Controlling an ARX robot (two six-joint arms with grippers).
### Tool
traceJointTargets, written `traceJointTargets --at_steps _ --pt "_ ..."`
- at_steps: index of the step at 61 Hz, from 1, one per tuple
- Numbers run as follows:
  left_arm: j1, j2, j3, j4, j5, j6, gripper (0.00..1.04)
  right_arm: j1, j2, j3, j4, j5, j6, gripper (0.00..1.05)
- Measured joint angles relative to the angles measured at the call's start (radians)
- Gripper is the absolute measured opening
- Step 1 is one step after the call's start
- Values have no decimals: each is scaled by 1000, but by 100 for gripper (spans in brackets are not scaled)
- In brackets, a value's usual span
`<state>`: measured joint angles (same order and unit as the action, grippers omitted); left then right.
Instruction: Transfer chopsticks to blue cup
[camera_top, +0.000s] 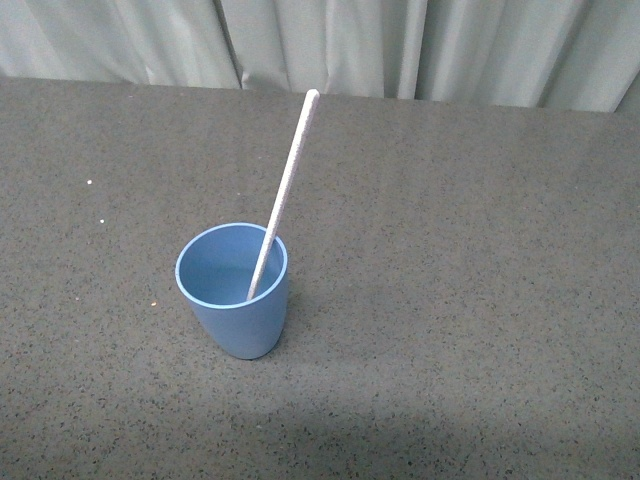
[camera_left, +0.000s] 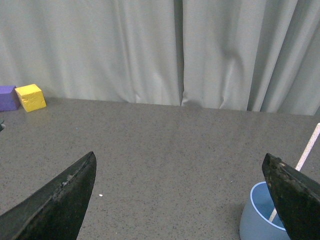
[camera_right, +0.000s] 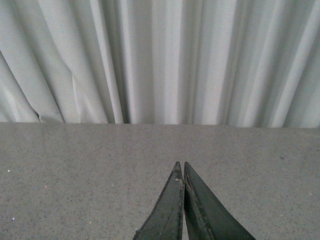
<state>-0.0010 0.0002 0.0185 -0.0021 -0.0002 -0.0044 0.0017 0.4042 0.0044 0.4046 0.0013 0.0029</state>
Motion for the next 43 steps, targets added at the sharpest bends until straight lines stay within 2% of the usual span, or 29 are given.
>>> traceJointTargets --at_steps 40,43 --pt "0 0 0 0 0 0 98 0 -233 0 -231 0 0 1" --pt "0 0 0 0 0 0 98 0 -295 1 -314 0 0 1"
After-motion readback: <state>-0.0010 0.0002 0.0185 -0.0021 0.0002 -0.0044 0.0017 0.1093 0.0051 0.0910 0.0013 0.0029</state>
